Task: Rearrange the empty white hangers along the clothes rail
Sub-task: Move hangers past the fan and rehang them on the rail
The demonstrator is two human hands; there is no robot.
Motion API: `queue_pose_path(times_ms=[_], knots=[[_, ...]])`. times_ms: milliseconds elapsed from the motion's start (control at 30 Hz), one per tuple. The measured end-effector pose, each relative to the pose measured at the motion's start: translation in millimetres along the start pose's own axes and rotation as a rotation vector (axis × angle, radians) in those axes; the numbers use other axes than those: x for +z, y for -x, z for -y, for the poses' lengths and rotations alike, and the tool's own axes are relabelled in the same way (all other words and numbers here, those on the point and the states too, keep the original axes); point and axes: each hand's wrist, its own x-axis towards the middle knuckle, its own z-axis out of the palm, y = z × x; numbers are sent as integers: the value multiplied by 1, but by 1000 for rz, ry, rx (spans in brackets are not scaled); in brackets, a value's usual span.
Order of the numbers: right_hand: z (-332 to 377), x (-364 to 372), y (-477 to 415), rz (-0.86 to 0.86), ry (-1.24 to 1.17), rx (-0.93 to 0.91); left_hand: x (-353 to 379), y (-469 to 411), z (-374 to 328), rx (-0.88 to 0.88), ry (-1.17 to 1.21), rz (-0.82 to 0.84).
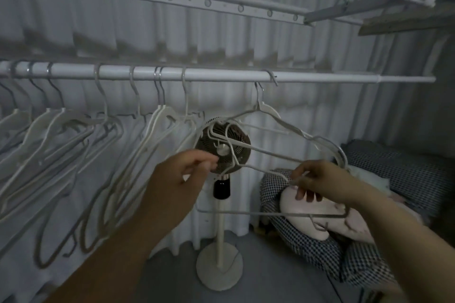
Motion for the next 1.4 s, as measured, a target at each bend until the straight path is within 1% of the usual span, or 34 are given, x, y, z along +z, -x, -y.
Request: queue_pose_path(times_ms=[100,167,200,300,400,433,467,567,700,767,900,967,1067,1167,1233,1333,1400], knots=[[-22,-12,38,32,18,-5,24,24,-9,-28,38,215],[-36,-24,66,56,-7,1,44,38,-10,-81,-16,344],[-44,-32,84,78,-27,10,58,45,-10,-113,-44,373],[-66,-54,126,158,-105,26,94,65,-10,-268,-210,389],[-83,-74,169,192,-230,7,125,90,-26,-384,-166,540],[-88,-79,180,196,-257,-2,132,98,-33,-396,-144,579],[-92,-83,190,199,-276,0,137,104,-38,-389,-133,585],[-107,-89,206,204,-280,-6,141,116,-57,-336,-134,493],[-118,-88,209,103,-282,24,134,131,-77,-459,-68,420],[-122,-86,204,10,-242,36,126,136,-84,-542,-42,408],[-127,-77,184,-245,-179,83,109,144,-90,-689,-7,369],[-128,-70,172,-332,-167,90,104,144,-91,-772,117,302],[-121,-59,153,-401,-180,82,97,137,-90,-857,369,154],[-105,-56,128,-422,-225,28,95,120,-88,-848,549,19],[-96,-54,107,-435,-253,-13,96,104,-84,-823,627,-72],[-80,-52,76,-463,-263,-52,97,76,-77,-794,704,-148],[-69,-51,55,-482,-217,-75,96,56,-69,-779,740,-177]])
